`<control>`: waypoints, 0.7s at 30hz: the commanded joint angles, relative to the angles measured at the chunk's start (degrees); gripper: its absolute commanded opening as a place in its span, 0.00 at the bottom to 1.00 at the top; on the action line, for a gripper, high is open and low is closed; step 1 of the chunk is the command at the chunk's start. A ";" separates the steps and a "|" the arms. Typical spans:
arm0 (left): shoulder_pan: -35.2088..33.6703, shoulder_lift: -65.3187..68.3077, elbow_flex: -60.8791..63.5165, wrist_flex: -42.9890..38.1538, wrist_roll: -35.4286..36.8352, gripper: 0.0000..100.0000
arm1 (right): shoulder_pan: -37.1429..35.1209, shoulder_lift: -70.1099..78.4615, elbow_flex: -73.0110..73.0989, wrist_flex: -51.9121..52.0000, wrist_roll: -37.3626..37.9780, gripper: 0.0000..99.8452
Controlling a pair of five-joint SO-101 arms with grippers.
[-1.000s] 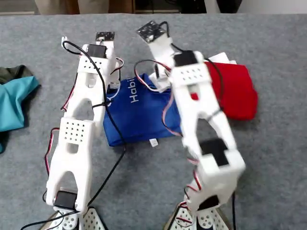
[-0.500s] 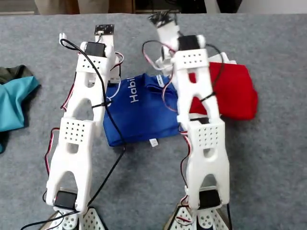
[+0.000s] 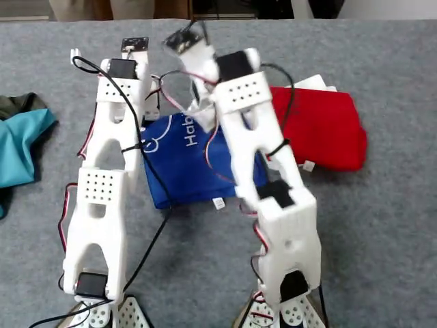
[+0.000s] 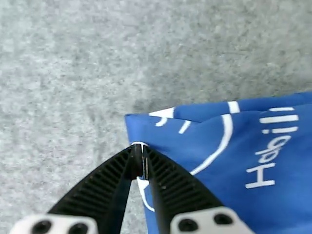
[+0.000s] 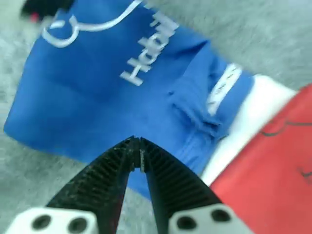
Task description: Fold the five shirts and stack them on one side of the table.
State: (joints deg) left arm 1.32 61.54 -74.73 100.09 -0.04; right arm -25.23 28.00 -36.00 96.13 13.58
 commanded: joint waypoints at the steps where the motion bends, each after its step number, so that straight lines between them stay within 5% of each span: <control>1: -1.05 -1.63 -2.81 0.62 -0.70 0.02 | -0.04 -7.25 15.60 -11.34 -0.26 0.00; 5: -0.79 -1.19 -2.81 0.62 -0.70 0.02 | 2.95 -4.88 22.81 -21.98 -0.09 0.00; 12: -0.44 -1.10 -2.73 0.62 -0.70 0.02 | 11.12 5.49 15.08 -31.74 -0.09 0.00; 21: -0.53 -1.10 -2.55 0.62 -0.70 0.02 | 16.22 13.76 -11.56 -24.62 -0.09 0.00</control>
State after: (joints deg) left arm 0.88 61.54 -74.73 100.09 -0.31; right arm -10.64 41.71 -37.93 68.62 13.58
